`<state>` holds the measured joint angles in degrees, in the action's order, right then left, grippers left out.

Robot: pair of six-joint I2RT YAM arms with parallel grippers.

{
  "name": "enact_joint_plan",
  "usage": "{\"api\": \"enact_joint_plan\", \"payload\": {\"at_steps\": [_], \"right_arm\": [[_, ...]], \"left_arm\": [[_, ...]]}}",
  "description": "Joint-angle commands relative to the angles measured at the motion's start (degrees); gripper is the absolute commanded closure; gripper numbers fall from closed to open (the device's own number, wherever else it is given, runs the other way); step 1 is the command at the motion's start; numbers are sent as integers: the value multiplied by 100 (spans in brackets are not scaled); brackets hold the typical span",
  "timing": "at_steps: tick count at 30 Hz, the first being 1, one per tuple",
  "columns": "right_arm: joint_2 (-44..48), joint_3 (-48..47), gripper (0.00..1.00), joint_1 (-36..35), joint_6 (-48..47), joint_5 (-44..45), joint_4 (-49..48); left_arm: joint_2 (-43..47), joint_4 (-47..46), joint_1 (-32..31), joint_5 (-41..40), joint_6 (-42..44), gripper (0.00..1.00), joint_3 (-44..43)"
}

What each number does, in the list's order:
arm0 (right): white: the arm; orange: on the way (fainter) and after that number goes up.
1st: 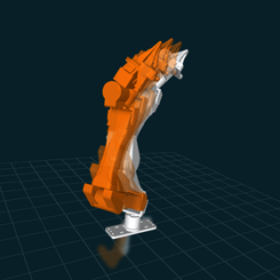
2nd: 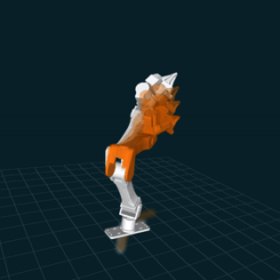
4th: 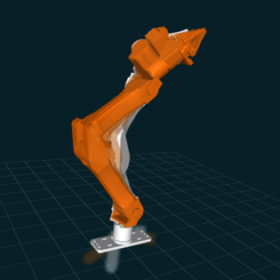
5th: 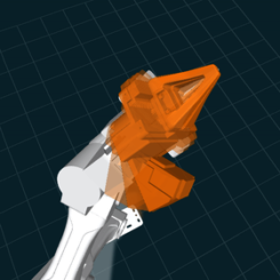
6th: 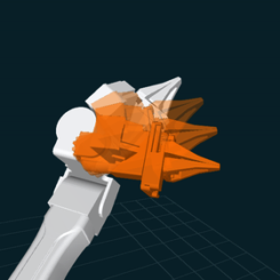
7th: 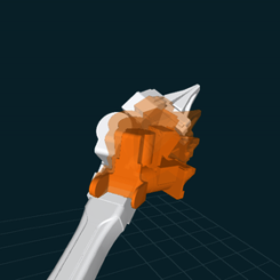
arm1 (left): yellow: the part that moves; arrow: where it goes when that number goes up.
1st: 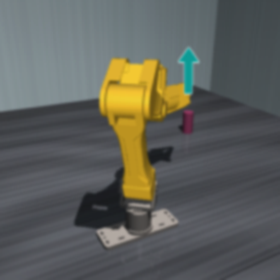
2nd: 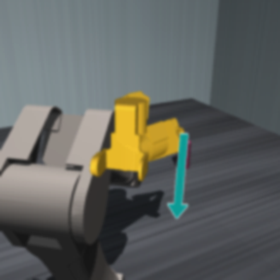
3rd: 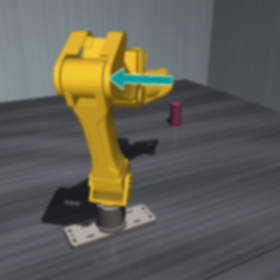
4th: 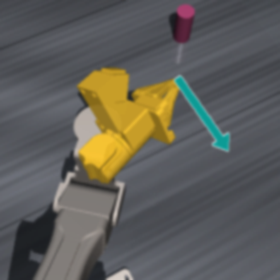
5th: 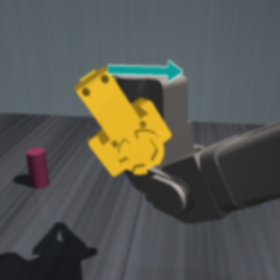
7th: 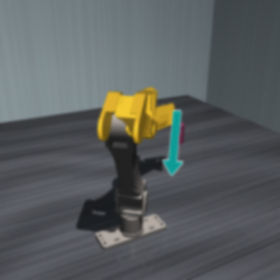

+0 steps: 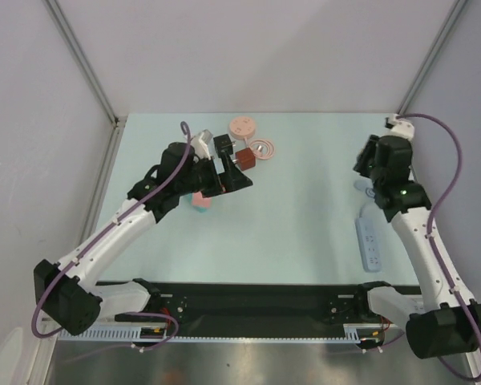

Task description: Insert the plug

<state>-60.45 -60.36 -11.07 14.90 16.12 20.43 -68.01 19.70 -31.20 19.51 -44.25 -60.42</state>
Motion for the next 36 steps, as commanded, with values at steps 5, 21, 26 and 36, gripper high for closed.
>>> {"api": "enact_joint_plan", "payload": {"at_steps": [5,21,26,36], "right_arm": [[-950,-837,100,1642,-347,-743,3291],[-3201,-961,100,2557,-303,-337,4136],[-3728,-943,100,2601,-277,-776,4145],[-4283,-1242,100,2382,-390,-1881,4619]], "left_arm": [[-433,1422,-527,-1177,2069,0,-709],[68,1598,-527,-791,2676,0,-31],[165,1607,-527,-711,2667,0,22],[297,1580,-519,-869,2667,0,57]]}}
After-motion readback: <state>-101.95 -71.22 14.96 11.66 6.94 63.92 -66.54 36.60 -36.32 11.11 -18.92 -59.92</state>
